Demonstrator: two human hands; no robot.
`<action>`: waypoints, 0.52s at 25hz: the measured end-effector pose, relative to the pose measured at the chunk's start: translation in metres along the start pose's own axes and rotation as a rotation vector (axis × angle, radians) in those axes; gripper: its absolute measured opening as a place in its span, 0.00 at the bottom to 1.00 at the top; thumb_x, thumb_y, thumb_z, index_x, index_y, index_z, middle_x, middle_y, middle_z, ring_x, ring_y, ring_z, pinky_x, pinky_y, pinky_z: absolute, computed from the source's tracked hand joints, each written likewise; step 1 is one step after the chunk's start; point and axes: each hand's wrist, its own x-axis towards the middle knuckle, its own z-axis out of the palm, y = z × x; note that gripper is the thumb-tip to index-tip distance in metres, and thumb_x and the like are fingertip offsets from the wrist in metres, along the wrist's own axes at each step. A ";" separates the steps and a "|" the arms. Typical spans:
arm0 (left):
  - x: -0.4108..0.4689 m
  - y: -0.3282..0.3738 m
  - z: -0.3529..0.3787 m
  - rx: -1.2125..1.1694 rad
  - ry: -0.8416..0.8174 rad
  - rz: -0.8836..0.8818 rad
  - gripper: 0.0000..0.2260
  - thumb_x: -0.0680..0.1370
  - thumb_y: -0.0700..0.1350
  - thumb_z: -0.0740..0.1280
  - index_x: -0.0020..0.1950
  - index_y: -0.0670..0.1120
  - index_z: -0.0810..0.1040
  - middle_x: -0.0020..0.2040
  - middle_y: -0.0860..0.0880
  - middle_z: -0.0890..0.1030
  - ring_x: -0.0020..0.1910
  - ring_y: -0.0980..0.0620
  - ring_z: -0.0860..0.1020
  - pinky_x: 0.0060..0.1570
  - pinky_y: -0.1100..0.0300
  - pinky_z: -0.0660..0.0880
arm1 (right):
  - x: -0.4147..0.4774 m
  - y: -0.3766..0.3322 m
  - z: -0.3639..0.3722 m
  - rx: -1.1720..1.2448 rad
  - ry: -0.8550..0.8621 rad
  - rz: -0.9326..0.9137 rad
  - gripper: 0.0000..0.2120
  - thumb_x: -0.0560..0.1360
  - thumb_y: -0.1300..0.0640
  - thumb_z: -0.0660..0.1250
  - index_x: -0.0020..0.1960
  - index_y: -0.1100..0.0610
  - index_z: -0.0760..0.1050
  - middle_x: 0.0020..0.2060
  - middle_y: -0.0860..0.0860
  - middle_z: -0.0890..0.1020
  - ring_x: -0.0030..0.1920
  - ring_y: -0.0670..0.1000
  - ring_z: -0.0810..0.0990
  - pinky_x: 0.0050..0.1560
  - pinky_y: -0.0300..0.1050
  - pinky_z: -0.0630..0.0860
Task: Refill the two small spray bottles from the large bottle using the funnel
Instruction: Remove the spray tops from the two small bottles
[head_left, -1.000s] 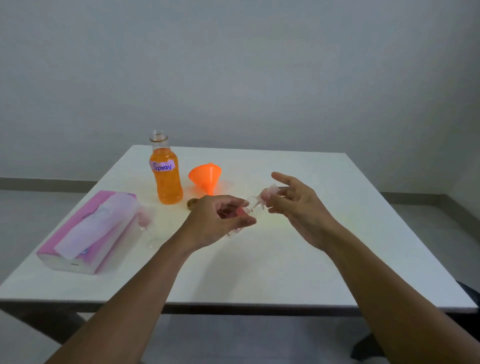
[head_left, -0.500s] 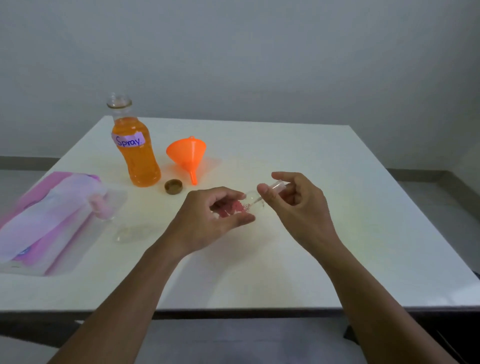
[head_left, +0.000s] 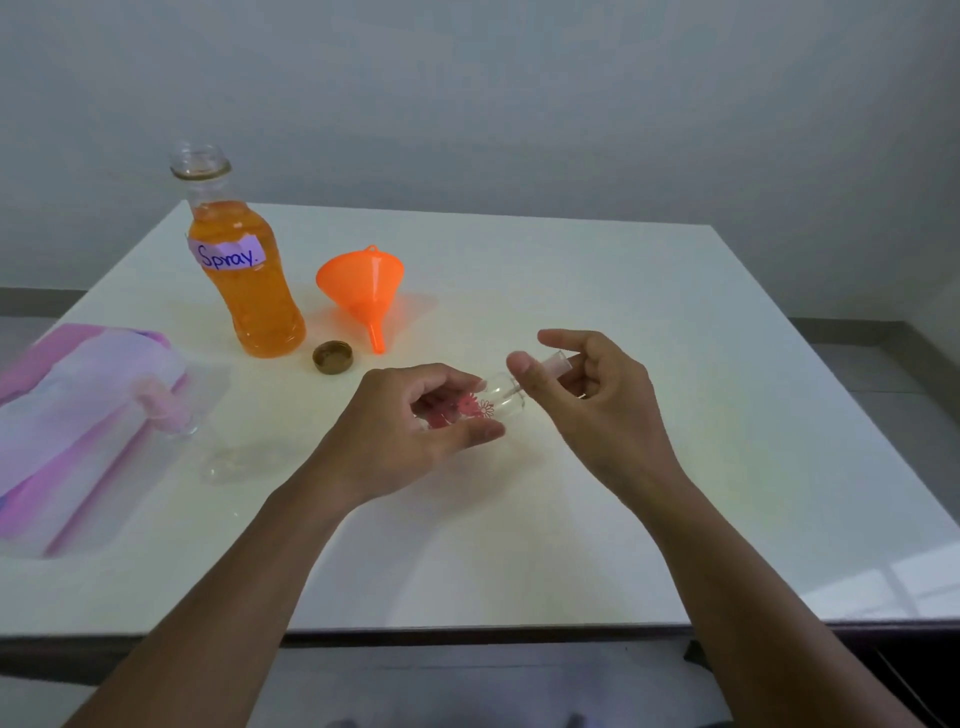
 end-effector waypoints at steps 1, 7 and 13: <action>0.000 0.000 0.000 -0.002 -0.002 -0.003 0.19 0.66 0.56 0.80 0.55 0.54 0.85 0.43 0.55 0.85 0.44 0.57 0.82 0.46 0.68 0.78 | 0.001 0.000 0.000 0.044 -0.006 -0.008 0.24 0.69 0.40 0.76 0.62 0.46 0.77 0.42 0.49 0.86 0.42 0.47 0.84 0.48 0.46 0.81; -0.003 0.006 -0.002 -0.040 -0.041 -0.018 0.18 0.66 0.56 0.78 0.55 0.54 0.85 0.45 0.57 0.85 0.44 0.57 0.83 0.46 0.65 0.80 | 0.000 -0.004 -0.015 0.321 -0.183 -0.047 0.29 0.73 0.65 0.75 0.72 0.55 0.71 0.49 0.54 0.87 0.54 0.51 0.85 0.58 0.47 0.80; -0.007 0.011 -0.003 -0.114 -0.091 -0.026 0.20 0.65 0.58 0.76 0.55 0.55 0.84 0.48 0.57 0.86 0.48 0.55 0.85 0.51 0.56 0.83 | -0.001 -0.007 -0.024 0.462 -0.230 -0.087 0.30 0.73 0.68 0.73 0.73 0.54 0.71 0.54 0.56 0.86 0.56 0.55 0.85 0.56 0.45 0.80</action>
